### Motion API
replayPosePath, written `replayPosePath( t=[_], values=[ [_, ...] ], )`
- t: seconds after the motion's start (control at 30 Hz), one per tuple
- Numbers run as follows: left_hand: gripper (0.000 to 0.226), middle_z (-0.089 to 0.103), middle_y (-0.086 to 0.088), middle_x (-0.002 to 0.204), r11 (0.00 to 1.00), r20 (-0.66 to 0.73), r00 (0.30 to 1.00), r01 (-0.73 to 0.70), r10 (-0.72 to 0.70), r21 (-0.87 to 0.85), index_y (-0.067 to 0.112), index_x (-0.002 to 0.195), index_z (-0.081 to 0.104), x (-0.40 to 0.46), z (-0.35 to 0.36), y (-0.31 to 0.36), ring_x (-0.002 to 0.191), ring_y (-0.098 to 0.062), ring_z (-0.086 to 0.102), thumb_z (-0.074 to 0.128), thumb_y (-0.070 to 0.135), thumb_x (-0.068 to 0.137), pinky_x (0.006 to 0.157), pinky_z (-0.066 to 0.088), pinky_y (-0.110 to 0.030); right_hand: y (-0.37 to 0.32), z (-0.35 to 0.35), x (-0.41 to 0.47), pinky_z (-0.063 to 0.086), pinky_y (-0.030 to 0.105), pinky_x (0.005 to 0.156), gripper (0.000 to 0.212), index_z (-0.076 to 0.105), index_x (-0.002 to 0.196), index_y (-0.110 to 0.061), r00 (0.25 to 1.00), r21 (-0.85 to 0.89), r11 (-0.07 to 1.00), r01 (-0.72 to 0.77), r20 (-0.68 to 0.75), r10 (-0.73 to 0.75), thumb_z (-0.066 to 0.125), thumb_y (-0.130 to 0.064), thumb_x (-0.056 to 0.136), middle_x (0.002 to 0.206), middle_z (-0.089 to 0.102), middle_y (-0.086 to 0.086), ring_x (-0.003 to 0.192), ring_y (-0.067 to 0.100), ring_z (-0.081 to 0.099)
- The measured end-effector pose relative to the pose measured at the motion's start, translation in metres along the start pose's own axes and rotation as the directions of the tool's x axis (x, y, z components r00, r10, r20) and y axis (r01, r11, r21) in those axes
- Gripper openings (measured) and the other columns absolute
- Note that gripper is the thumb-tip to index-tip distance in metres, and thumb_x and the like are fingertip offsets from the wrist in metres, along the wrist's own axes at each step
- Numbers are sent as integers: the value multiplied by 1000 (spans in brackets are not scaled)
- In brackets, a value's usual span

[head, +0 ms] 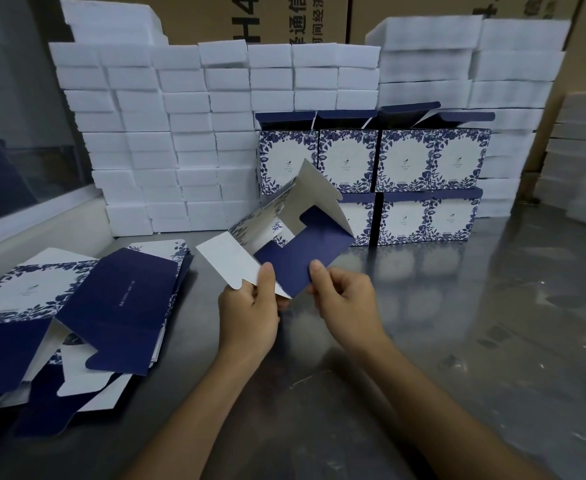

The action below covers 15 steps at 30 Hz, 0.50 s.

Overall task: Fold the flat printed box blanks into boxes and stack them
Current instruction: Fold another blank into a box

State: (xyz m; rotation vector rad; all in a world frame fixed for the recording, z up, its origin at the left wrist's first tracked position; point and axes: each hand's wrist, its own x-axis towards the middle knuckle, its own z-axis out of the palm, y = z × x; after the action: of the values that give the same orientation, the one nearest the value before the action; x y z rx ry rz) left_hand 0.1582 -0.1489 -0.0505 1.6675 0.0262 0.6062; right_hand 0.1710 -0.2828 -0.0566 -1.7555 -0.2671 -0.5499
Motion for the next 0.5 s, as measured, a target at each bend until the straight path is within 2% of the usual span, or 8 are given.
replayPosePath(
  t=[0.13,0.27,0.3,0.4,0.5],
  values=[
    [40,67,0,61,1000,38,999,-22,22,5,18,64,63,-3,1,0,62,-15,67,50,31,100,62,56,-40,1,-3,1,37,27,56,48,55,59,-16,999,-19,999,-30,25,31,51,-31,104,46,54,-16,45,1,45],
    [41,68,3,58,999,49,998,-31,30,26,20,63,63,-4,1,0,55,-6,64,50,31,100,55,52,-22,1,-4,1,35,27,55,50,54,55,-17,999,-18,999,-47,16,47,51,-27,104,44,51,-16,44,2,42],
    [41,68,3,59,999,50,998,-25,24,25,20,62,63,-4,1,1,56,-6,64,51,31,99,56,53,-24,1,-4,1,34,26,54,50,54,55,-16,999,-14,999,-42,12,42,51,-27,104,43,50,-16,43,2,42],
    [42,67,-1,61,1000,49,999,-17,16,20,17,62,62,-5,0,2,59,-11,65,51,30,100,63,57,-42,0,-2,0,31,26,53,52,51,57,-8,999,12,1000,-15,-35,16,51,-29,104,44,43,-12,45,4,36],
    [47,66,-7,59,999,42,999,-36,35,36,10,59,62,-4,-1,2,56,-17,63,51,30,100,65,56,-49,2,-5,4,28,31,55,54,46,62,2,993,52,998,-30,-109,35,49,-32,105,52,38,0,51,14,33]
  ],
)
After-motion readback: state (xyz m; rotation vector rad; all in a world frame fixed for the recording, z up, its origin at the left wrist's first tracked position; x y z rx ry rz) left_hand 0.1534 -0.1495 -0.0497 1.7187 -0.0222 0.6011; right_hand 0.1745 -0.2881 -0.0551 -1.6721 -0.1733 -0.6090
